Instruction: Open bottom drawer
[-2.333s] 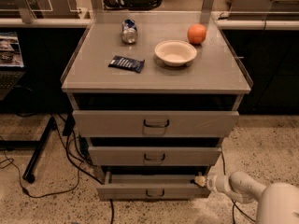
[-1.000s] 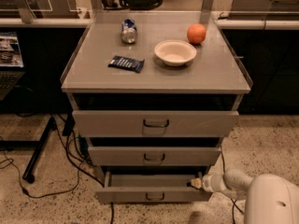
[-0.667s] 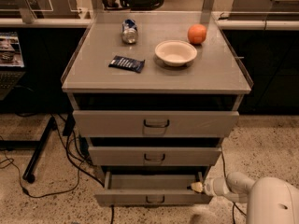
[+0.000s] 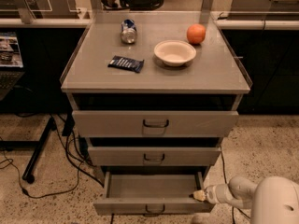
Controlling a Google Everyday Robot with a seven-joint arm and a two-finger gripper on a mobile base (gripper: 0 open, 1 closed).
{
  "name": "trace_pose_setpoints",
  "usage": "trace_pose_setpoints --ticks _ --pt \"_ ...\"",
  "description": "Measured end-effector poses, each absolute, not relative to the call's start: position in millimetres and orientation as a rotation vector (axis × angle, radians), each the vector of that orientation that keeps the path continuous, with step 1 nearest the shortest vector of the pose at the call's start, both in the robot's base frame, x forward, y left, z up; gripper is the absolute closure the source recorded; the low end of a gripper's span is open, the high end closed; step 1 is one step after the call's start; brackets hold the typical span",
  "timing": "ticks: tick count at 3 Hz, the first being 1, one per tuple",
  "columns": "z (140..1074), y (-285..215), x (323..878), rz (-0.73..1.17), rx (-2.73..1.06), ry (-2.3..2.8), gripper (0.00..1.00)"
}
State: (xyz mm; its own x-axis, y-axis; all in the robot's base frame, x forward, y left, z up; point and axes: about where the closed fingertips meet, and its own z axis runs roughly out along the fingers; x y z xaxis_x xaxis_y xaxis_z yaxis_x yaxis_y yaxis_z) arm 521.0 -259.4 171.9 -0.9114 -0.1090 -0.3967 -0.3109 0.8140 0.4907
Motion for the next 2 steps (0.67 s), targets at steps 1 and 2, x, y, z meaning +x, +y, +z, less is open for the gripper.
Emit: trace_pose_setpoints --ticks 1,2 --pt "175 -261 494 0.841 -0.325 2.681 1.0" --pt "187 -263 462 0.899 -0.315 2.687 1.0"
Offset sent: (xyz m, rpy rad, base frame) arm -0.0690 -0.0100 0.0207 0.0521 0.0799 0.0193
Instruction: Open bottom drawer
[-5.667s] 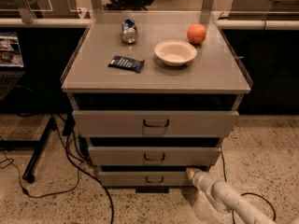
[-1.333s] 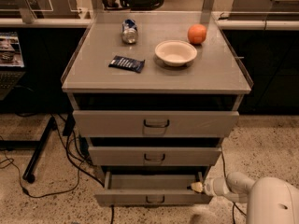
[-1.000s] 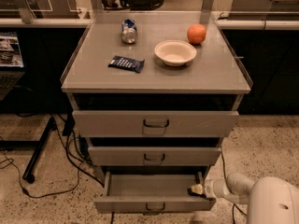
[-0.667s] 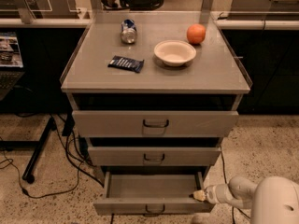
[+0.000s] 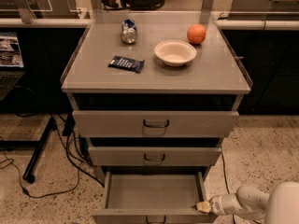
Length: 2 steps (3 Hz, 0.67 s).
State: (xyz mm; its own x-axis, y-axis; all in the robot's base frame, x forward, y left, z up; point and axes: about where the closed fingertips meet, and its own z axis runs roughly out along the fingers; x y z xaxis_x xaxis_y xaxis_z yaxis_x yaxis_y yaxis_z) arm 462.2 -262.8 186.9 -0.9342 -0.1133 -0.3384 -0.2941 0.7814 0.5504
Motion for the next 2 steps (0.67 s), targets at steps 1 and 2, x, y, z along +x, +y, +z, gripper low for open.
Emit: trace_pose_setpoints --ticks 1,2 --pt "190.6 -263.7 447.4 0.928 -0.305 2.693 1.0" --pt "189.4 -258.3 447.6 0.928 -0.318 2.707 1.0"
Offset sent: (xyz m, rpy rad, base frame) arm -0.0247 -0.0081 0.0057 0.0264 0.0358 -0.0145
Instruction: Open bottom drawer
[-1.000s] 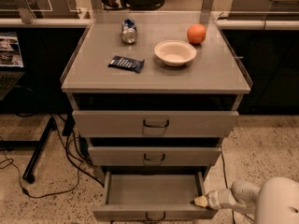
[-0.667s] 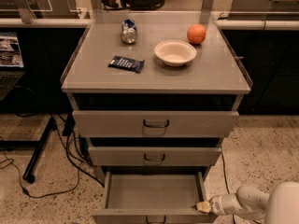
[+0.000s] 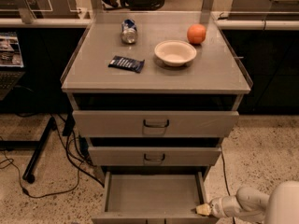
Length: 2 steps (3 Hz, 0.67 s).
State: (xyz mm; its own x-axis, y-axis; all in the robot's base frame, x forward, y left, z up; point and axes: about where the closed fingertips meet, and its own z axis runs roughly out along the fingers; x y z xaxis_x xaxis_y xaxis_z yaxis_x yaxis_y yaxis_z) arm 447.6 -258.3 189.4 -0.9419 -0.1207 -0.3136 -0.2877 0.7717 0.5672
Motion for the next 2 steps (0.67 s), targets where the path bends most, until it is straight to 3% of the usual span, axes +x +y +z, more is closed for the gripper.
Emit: trace_pose_setpoints --ticks 2 --pt "173 -255 431 0.982 -0.296 2.75 1.0"
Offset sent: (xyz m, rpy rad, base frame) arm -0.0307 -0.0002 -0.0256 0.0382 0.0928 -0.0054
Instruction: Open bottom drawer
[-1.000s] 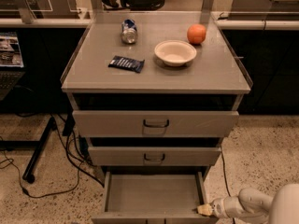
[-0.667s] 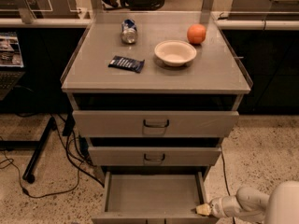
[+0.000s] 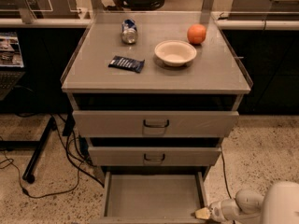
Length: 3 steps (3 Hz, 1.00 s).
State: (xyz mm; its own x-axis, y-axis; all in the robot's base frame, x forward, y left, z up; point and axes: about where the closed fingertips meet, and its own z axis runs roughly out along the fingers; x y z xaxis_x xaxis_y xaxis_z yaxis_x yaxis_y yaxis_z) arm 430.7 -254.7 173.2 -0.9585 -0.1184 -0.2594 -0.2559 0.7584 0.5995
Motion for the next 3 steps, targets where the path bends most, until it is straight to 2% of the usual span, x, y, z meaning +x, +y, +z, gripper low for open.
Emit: trace_pose_setpoints --ticks 2,3 --pt "232 -254 446 0.884 -0.34 2.646 1.0" --pt "237 -253 449 0.883 -0.344 2.64 0.82"
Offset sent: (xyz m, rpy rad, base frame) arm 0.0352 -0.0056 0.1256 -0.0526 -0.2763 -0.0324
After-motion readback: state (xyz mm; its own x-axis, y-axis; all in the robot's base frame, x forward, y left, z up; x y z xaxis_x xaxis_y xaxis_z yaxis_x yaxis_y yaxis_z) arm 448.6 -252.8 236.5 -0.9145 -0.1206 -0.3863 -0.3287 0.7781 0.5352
